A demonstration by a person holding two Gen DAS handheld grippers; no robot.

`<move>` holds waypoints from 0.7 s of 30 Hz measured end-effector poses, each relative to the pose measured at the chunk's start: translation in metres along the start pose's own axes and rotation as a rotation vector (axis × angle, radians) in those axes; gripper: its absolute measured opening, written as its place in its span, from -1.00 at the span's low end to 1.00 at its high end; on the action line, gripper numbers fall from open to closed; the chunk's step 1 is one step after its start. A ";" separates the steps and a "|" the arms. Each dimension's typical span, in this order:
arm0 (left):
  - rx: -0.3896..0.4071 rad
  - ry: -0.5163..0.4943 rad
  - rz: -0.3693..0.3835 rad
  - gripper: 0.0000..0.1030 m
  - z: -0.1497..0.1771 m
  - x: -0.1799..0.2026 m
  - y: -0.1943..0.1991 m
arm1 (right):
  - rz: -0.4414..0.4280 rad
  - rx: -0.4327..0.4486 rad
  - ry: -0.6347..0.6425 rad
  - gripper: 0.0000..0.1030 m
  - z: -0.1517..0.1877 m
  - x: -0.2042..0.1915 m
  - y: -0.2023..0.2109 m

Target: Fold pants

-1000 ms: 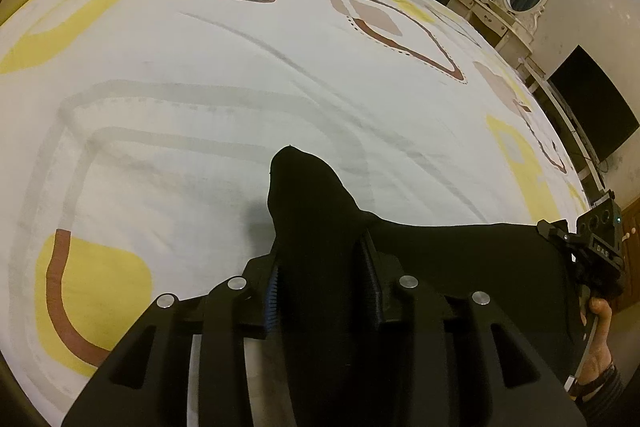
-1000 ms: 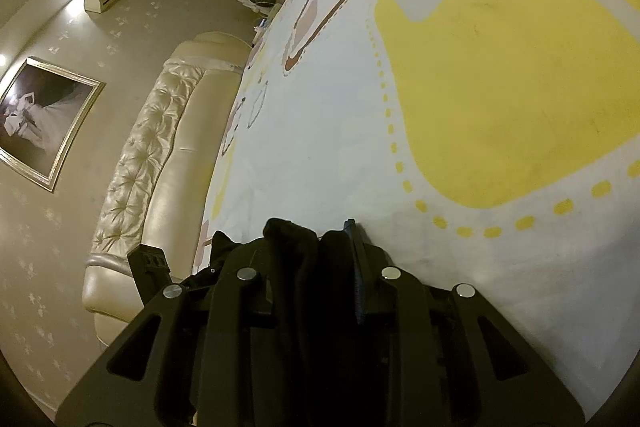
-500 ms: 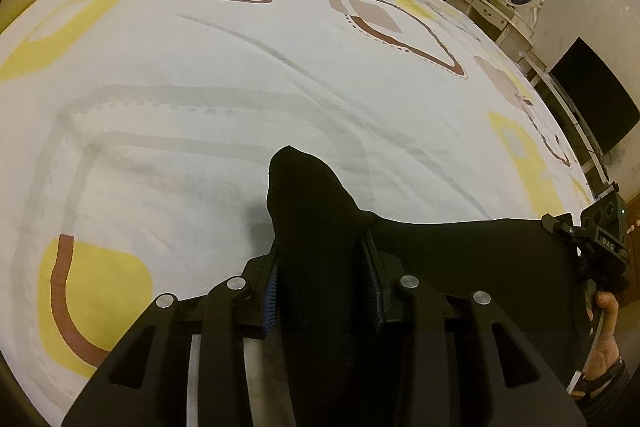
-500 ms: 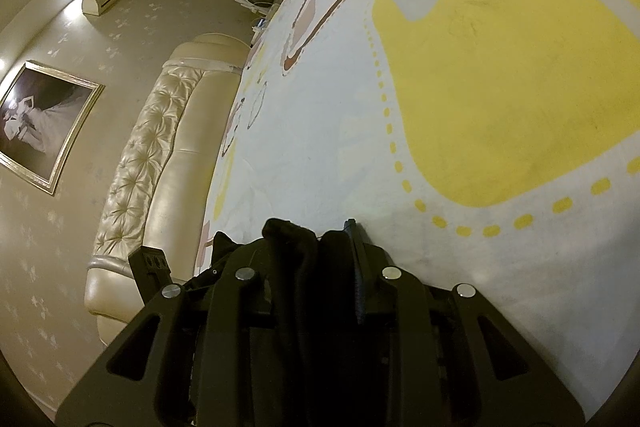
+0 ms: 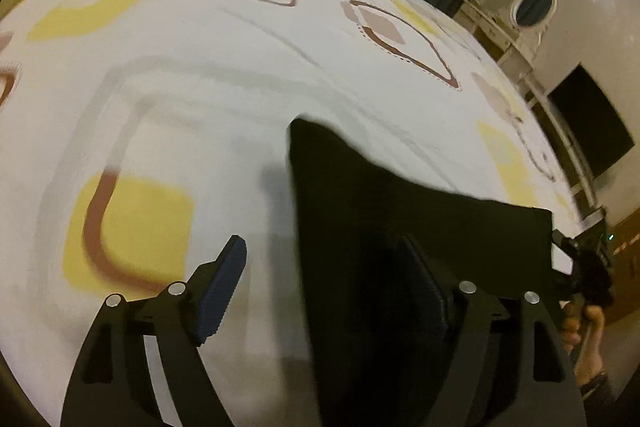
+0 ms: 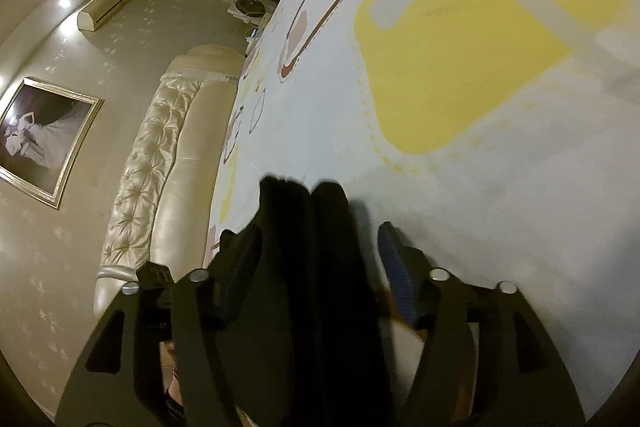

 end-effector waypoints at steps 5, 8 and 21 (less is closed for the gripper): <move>-0.003 0.091 0.069 0.57 0.048 -0.016 0.031 | -0.001 0.013 0.000 0.38 0.028 0.005 0.033; -0.002 0.145 0.148 0.64 0.069 -0.016 0.046 | -0.003 0.009 -0.005 0.45 0.046 0.009 0.048; -0.031 0.228 0.315 0.71 0.099 0.008 0.042 | 0.046 -0.032 0.035 0.58 0.094 -0.001 0.047</move>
Point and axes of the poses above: each gripper's, at about its wrist camera, not at the fingertips, and y roughly against the way its jaws point, x to its right, z to its underside, the point moved 2 cm from there along -y, roughly the way its jaws point, and after that the axes turned 6 degrees about -y, right-handed, at the moved point
